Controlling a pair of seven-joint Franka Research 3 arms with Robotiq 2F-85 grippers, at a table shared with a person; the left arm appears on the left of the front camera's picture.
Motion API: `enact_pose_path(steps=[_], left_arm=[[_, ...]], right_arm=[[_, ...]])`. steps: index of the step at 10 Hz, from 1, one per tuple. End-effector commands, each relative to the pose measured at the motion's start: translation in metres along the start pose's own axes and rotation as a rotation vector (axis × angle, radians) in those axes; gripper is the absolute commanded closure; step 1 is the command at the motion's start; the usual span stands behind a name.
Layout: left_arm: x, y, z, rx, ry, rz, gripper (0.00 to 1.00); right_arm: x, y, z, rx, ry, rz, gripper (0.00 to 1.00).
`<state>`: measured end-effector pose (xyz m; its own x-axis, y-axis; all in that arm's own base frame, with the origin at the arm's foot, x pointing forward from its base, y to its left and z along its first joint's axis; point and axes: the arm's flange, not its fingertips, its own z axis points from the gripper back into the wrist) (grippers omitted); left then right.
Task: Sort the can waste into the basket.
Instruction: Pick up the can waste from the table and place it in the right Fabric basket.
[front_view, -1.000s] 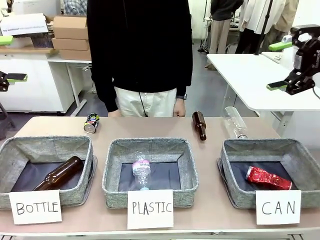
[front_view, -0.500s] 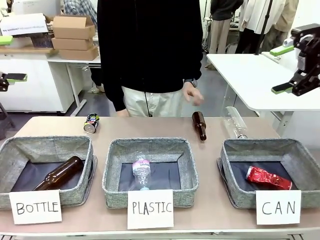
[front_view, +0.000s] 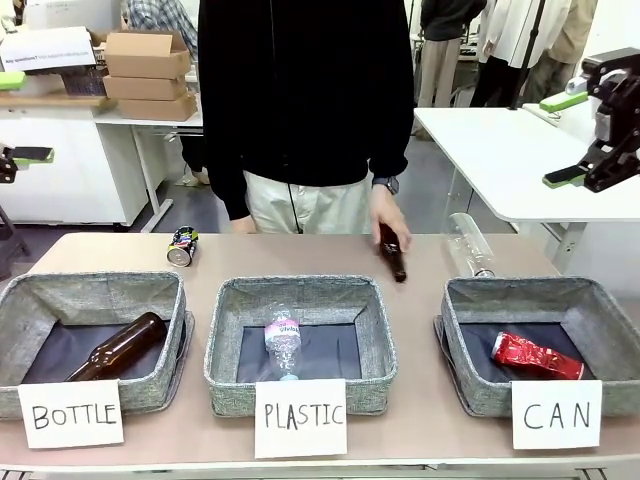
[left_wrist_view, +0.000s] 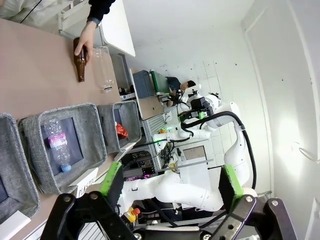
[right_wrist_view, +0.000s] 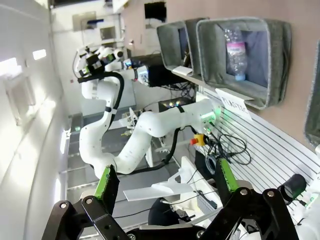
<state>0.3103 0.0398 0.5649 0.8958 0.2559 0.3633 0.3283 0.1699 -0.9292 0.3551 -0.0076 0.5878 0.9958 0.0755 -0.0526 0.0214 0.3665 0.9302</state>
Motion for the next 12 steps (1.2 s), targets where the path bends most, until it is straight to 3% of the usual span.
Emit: enact_pose_path(steps=[1, 2, 4, 5, 6, 7, 8, 9, 11, 12], left_arm=[[0.0, 0.0, 0.0, 0.0, 0.0, 0.0, 0.0], [0.014, 0.002, -0.008, 0.098, 0.075, -0.07, 0.0], [0.051, 0.023, -0.032, 0.662, 0.31, -0.202, 0.0], [0.069, 0.04, -0.05, 0.811, 0.428, -0.239, 0.0], [0.083, 0.054, -0.061, 0.841, 0.453, -0.242, 0.0], [0.094, 0.057, -0.072, 0.724, 0.358, -0.188, 0.0], [0.062, 0.041, -0.058, 0.599, 0.308, -0.184, 0.0], [0.08, 0.056, -0.073, 0.692, 0.352, -0.214, 0.0], [0.073, 0.028, -0.044, 0.498, 0.327, -0.245, 0.0], [0.067, 0.004, -0.017, 0.338, 0.345, -0.229, 0.0]], right_arm=[[0.0, 0.002, 0.002, -0.002, 0.008, 0.006, 0.0], [0.0, 0.002, 0.002, -0.002, 0.008, 0.006, 0.0], [0.0, 0.002, 0.002, -0.002, 0.008, 0.006, 0.0], [0.0, 0.002, 0.002, -0.002, 0.008, 0.006, 0.0], [0.0, 0.002, 0.002, -0.002, 0.008, 0.006, 0.0], [0.0, 0.002, 0.002, -0.002, 0.008, 0.006, 0.0], [0.0, 0.002, 0.002, -0.002, 0.008, 0.006, 0.0], [0.0, 0.002, 0.002, -0.002, 0.008, 0.006, 0.0], [0.0, 0.002, 0.002, -0.002, 0.008, 0.006, 0.0], [0.0, 0.002, 0.002, -0.002, 0.008, 0.006, 0.0]])
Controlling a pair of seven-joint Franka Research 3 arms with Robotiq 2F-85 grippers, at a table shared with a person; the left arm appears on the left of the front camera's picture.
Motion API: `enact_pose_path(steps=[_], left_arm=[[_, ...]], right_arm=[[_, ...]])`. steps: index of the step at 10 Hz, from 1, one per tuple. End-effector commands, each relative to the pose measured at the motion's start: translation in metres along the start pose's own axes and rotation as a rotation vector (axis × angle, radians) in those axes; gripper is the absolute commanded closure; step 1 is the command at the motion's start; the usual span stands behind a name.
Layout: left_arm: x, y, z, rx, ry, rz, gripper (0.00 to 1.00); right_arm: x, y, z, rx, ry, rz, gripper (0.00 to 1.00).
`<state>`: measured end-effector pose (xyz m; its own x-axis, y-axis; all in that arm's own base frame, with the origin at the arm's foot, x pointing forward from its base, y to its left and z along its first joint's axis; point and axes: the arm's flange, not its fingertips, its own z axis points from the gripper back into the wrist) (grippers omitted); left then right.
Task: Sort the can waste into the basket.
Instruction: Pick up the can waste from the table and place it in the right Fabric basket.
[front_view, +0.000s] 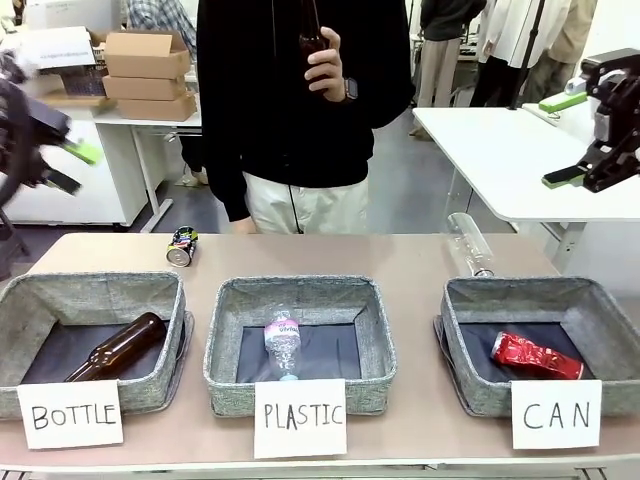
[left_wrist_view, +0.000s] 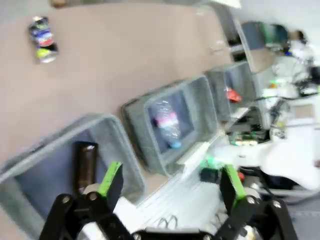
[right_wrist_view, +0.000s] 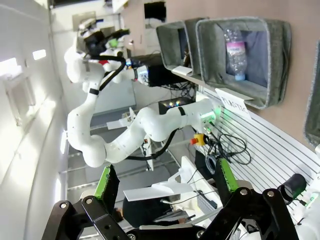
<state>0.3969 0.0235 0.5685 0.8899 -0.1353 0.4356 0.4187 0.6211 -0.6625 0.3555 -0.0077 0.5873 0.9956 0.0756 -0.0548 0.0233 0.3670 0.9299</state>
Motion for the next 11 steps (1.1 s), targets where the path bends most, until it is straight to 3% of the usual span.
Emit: enact_pose_path(steps=[1, 3, 5, 6, 7, 11], left_arm=[[-0.031, -0.024, 0.071, -0.226, -0.048, -0.018, 0.0], [-0.077, -0.044, 0.145, -0.451, -0.177, -0.088, 0.0], [-0.122, -0.037, 0.187, -0.714, -0.47, -0.243, 0.0], [-0.133, -0.026, 0.2, -0.705, -0.685, -0.145, 0.0], [-0.119, -0.058, 0.197, -0.541, -0.353, -0.174, 0.0], [-0.119, -0.058, 0.197, -0.541, -0.353, -0.174, 0.0]], right_arm=[[-0.001, 0.002, 0.002, -0.001, 0.007, 0.008, 0.0], [-0.001, 0.002, 0.002, -0.001, 0.007, 0.008, 0.0], [-0.001, 0.002, 0.002, -0.001, 0.007, 0.008, 0.0], [-0.001, 0.002, 0.002, -0.001, 0.007, 0.008, 0.0], [-0.001, 0.002, 0.002, -0.001, 0.007, 0.008, 0.0], [-0.001, 0.002, 0.002, -0.001, 0.007, 0.008, 0.0]])
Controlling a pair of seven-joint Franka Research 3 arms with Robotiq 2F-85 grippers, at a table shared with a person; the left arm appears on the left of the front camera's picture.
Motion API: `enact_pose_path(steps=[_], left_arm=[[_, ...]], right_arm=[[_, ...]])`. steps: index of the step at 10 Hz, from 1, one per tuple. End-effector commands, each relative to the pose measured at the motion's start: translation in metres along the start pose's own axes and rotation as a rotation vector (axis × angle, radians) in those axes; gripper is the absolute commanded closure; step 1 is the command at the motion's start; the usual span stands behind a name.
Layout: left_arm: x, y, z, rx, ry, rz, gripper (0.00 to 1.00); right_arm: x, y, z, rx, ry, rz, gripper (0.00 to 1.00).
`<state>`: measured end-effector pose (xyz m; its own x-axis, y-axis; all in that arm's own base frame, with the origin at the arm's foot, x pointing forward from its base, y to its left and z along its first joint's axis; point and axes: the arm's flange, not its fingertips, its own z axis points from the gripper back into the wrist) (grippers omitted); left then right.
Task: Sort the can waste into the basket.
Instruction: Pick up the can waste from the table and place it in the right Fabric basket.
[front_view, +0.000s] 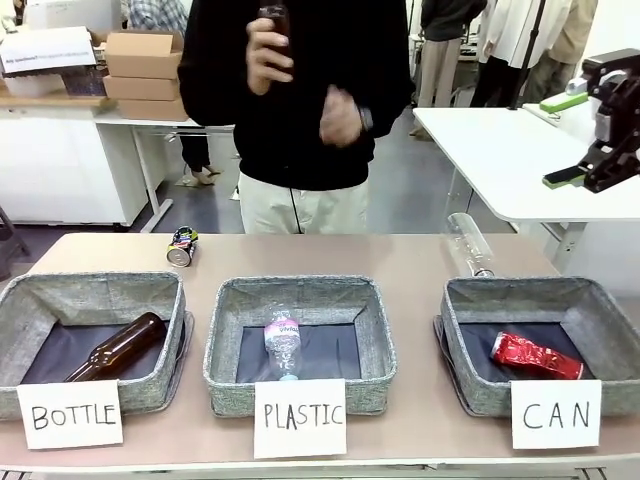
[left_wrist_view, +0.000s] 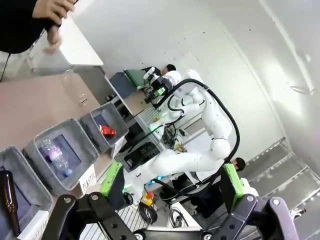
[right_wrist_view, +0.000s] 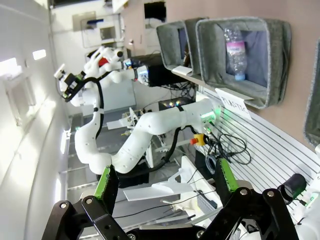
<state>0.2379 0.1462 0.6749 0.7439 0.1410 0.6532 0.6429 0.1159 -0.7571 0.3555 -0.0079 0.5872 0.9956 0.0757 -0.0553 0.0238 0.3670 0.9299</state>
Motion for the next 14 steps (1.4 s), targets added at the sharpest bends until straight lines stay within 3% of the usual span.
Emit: enact_pose_path(steps=[1, 10, 12, 13, 14], left_arm=[[-0.004, -0.003, 0.01, 0.006, 0.018, -0.031, 0.0], [-0.002, -0.001, 0.007, 0.005, -0.005, -0.008, 0.0], [0.018, 0.009, -0.02, 0.212, 0.051, 0.027, 0.0], [0.035, 0.02, -0.038, 0.319, 0.115, 0.057, 0.0], [0.054, 0.041, -0.069, 0.465, 0.244, 0.095, 0.0]], right_arm=[[0.0, 0.002, 0.002, -0.001, 0.007, 0.009, 0.0], [0.0, 0.002, 0.002, -0.001, 0.007, 0.009, 0.0], [0.0, 0.002, 0.002, -0.001, 0.007, 0.009, 0.0], [0.0, 0.002, 0.002, -0.001, 0.007, 0.009, 0.0], [0.0, 0.002, 0.002, -0.001, 0.007, 0.009, 0.0]])
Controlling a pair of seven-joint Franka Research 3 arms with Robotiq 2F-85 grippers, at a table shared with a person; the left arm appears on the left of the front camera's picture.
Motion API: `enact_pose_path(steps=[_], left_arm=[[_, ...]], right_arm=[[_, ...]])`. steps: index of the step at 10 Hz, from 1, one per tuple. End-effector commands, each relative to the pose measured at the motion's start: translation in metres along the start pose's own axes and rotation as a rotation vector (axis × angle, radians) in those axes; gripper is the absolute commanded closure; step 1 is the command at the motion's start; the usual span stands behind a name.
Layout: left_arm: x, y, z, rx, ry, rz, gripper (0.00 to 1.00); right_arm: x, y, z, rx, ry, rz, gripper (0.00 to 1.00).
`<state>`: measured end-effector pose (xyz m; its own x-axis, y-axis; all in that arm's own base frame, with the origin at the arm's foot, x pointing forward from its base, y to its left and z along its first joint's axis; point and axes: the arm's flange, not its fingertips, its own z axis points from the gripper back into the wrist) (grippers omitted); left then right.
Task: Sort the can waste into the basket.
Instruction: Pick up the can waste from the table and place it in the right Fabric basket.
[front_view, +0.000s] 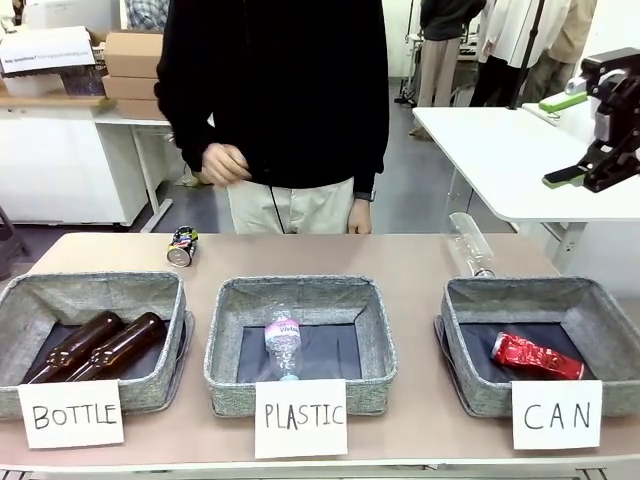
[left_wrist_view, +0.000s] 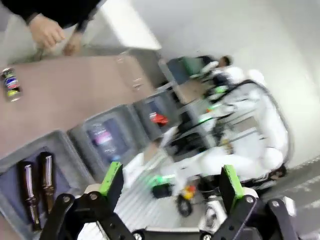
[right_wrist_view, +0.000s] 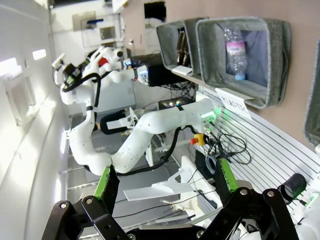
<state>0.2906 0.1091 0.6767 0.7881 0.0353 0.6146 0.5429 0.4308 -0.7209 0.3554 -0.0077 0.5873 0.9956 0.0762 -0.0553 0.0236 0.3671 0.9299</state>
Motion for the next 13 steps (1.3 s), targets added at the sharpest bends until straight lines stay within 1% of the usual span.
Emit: enact_pose_path(steps=[1, 2, 3, 4, 5, 6, 7, 8, 9, 10, 11, 12, 13], left_arm=[[0.042, 0.024, -0.067, 0.292, 0.288, 0.068, 0.0], [0.059, 0.048, -0.115, 0.427, 0.405, 0.1, 0.0], [0.072, 0.08, -0.169, 0.603, 0.48, 0.133, 0.0], [0.079, 0.111, -0.21, 0.717, 0.51, 0.139, 0.0], [0.084, 0.142, -0.244, 0.734, 0.528, 0.118, 0.0], [0.083, 0.178, -0.273, 0.776, 0.563, 0.099, 0.0], [0.079, 0.209, -0.297, 0.737, 0.599, 0.133, 0.0], [0.086, 0.215, -0.295, 0.7, 0.519, 0.279, 0.0], [0.055, 0.196, -0.303, 0.775, 0.563, 0.074, 0.0], [0.055, 0.196, -0.303, 0.775, 0.563, 0.074, 0.0], [0.059, 0.236, -0.312, 0.765, 0.584, 0.156, 0.0], [0.08, 0.263, -0.324, 0.74, 0.71, 0.194, 0.0], [0.09, 0.296, -0.343, 0.785, 0.727, 0.223, 0.0]], right_arm=[[0.0, 0.002, 0.002, -0.001, 0.006, 0.009, 0.0], [0.0, 0.002, 0.002, -0.001, 0.006, 0.009, 0.0], [0.0, 0.002, 0.002, -0.001, 0.006, 0.009, 0.0], [0.0, 0.002, 0.002, -0.001, 0.006, 0.009, 0.0], [0.0, 0.002, 0.002, -0.001, 0.006, 0.009, 0.0], [0.0, 0.002, 0.002, -0.001, 0.006, 0.009, 0.0], [0.0, 0.002, 0.002, -0.001, 0.006, 0.009, 0.0], [0.0, 0.002, 0.002, -0.001, 0.006, 0.009, 0.0], [0.0, 0.002, 0.002, -0.001, 0.006, 0.009, 0.0], [0.0, 0.002, 0.002, -0.001, 0.006, 0.009, 0.0], [0.0, 0.002, 0.002, -0.001, 0.006, 0.009, 0.0], [0.0, 0.002, 0.002, -0.001, 0.006, 0.009, 0.0], [0.0, 0.002, 0.002, -0.001, 0.006, 0.009, 0.0]])
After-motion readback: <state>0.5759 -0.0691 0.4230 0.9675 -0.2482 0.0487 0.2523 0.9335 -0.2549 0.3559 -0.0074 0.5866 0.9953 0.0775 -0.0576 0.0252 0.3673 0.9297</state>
